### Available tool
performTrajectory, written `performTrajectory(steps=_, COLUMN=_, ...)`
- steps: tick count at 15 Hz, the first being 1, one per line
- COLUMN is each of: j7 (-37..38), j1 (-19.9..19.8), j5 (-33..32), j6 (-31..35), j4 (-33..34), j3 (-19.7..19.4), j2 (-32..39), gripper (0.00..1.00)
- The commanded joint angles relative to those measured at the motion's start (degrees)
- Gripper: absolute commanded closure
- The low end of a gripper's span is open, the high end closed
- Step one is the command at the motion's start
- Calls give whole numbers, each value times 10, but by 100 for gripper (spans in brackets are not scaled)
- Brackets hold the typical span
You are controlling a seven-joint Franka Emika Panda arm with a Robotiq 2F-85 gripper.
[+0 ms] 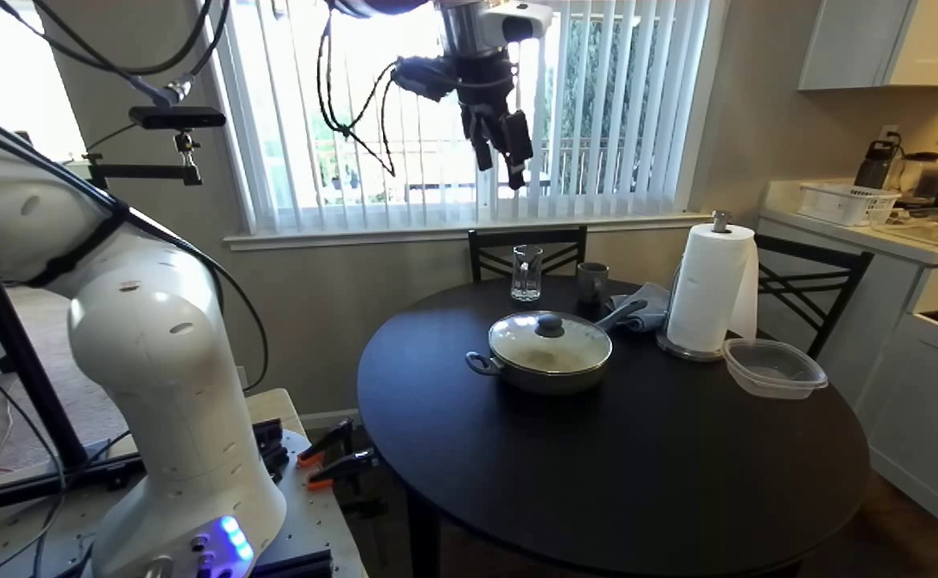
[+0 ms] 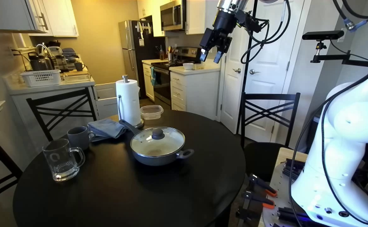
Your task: Take the lid off the pot
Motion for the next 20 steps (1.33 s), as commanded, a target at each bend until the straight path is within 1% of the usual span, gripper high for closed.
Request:
performTrajectory(steps=1, j7=-6, j1=-14, j5=-76, j6=41, j4=53, j3=48, j2=93, gripper=0)
performTrajectory(steps=2, j7=0, j1=-17, j5=-104, j6=51, j4=71, j3=58, j2=129, gripper=0)
performTrajectory(steps=3, j7=2, j1=-18, j5=-128, j6=58, j4=82, j3=65, j2=150, gripper=0)
performTrajectory(steps=5, j7=3, j1=-12, j5=-155, j6=62, j4=106, j3=71, j2=202, gripper=0)
performTrajectory(steps=7, j7=0, j1=-2, j5=-159, j6=60, j4=122, j3=70, j2=241, gripper=0)
performTrajectory(steps=9, j7=-7, j1=4, j5=-148, j6=62, j4=129, j3=66, j2=265, gripper=0)
performTrajectory(steps=11, j7=-6, j1=7, j5=-148, j6=69, j4=126, j3=64, j2=268, gripper=0)
performTrajectory(steps=12, j7=-4, j1=9, j5=-140, j6=71, j4=117, j3=63, j2=256, gripper=0)
performTrajectory(steps=13, j7=1, j1=7, j5=-144, j6=64, j4=123, j3=63, j2=268, gripper=0)
performTrajectory(steps=20, j7=1, j1=7, j5=-144, j6=64, j4=123, j3=63, j2=269, gripper=0)
